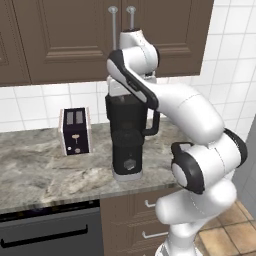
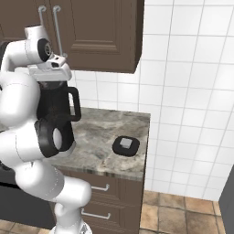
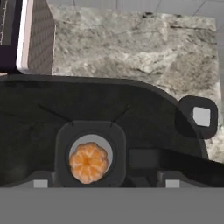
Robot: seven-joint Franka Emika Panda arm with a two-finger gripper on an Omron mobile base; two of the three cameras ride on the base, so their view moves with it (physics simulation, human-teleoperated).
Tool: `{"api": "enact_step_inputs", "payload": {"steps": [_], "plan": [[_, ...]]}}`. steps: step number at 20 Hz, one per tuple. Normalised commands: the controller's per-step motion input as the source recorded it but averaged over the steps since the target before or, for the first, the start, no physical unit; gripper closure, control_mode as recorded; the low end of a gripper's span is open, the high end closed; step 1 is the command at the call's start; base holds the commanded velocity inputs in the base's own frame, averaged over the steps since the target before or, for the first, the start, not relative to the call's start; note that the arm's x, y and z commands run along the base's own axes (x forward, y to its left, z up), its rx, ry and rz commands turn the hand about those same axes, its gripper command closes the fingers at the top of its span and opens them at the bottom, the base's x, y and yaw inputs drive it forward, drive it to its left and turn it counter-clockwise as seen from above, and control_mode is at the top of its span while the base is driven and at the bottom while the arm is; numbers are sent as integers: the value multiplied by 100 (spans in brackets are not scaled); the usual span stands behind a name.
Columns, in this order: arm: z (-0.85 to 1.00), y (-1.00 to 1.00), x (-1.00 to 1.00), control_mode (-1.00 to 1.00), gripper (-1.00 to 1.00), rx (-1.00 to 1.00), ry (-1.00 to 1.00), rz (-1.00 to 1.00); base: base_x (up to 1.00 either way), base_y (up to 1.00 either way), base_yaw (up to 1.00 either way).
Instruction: Open the blender lid, put the tangerine in the blender, close the lid, and start the blender.
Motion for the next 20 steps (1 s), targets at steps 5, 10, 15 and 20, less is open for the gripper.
{"api": "enact_step_inputs", "payload": {"steps": [5, 10, 15, 20], "plan": [[64, -2, -21, -100, -100, 0, -19, 0, 0, 0, 0], [63, -20, -53, -100, -100, 0, -15, 1, 0, 0, 0], [0, -81, -61, -100, -100, 5, -4, 0, 0, 0, 0], [-18, -100, -45, -100, -100, 7, -2, 0, 0, 0, 0]]}}
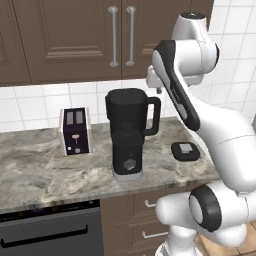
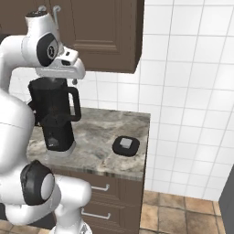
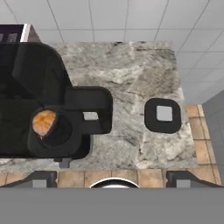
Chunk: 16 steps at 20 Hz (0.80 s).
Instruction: Open the blender lid, put the tangerine in the blender, close the lid, and start the blender.
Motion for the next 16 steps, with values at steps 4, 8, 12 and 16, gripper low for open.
{"api": "enact_step_inputs", "payload": {"steps": [4, 8, 12, 16], "plan": [[-59, -100, -11, -100, -100, 2, 1, -2, 0, 0, 0], [-93, -100, 0, -100, -100, 0, 6, -3, 0, 0, 0], [-100, -100, 0, -100, -100, 0, 10, -4, 0, 0, 0], [-98, -77, 0, -100, -100, 0, 13, -5, 0, 0, 0]]}}
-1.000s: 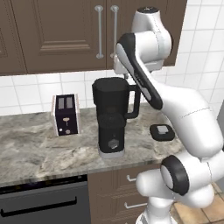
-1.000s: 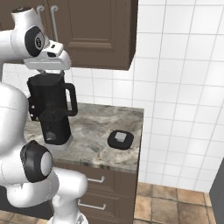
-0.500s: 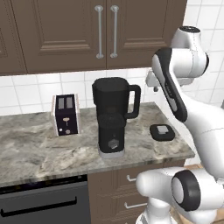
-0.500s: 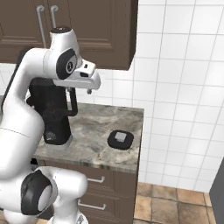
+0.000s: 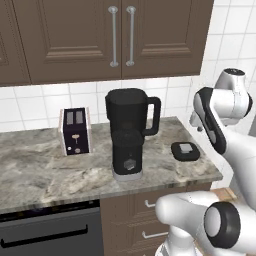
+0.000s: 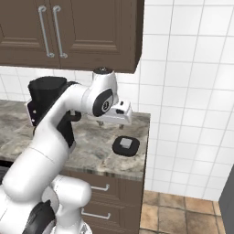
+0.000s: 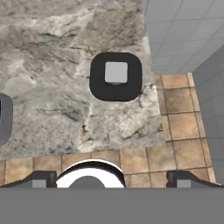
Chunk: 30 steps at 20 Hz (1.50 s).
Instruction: Open the blender lid, put the tangerine in the blender, close the lid, and start the blender.
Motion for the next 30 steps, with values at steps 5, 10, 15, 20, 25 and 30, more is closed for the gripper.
{"api": "enact_step_inputs", "payload": {"steps": [5, 10, 15, 20, 25, 30], "plan": [[-68, -37, 16, -100, -100, 0, 18, -3, 0, 0, 0], [-46, 0, 49, -100, -100, 0, 9, 0, 0, 0, 0], [-46, 0, 55, -100, -100, 0, 2, 1, 0, 0, 0], [-34, 0, 31, -100, -100, 1, 0, 3, 0, 0, 0], [-23, 0, 10, -100, -100, 1, 0, 4, 0, 0, 0], [-23, 0, 13, -100, -100, 1, 0, 4, 0, 0, 0]]}}
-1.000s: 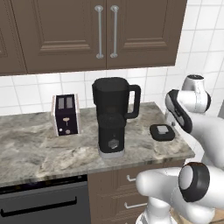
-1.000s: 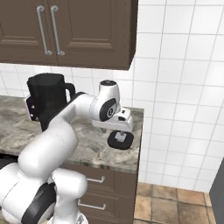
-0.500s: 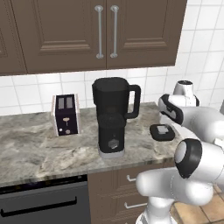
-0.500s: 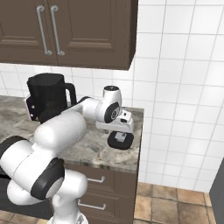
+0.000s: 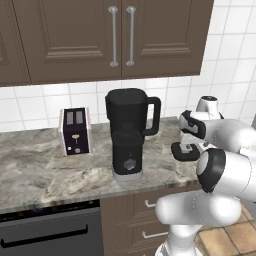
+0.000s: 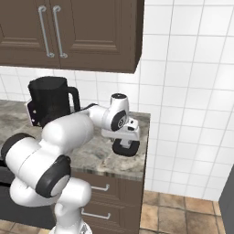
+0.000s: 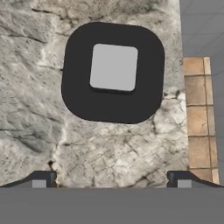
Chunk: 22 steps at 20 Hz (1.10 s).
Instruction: Open the blender lid, put the tangerine in the blender, close the lid, and start the blender.
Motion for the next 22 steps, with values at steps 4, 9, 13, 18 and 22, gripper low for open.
{"api": "enact_step_inputs", "payload": {"steps": [4, 9, 13, 18, 22], "plan": [[-13, 0, 20, -100, -100, 3, 0, 4, 0, 0, 0], [-14, 0, 25, -100, -100, 3, 0, 4, 0, 0, 0], [-18, 0, 26, -100, -100, 2, 0, 4, 0, 0, 0], [-18, -1, 24, -100, -100, 1, 0, 3, 0, 0, 0], [-19, -1, 23, -100, -100, 0, 0, 3, 0, 0, 0]]}}
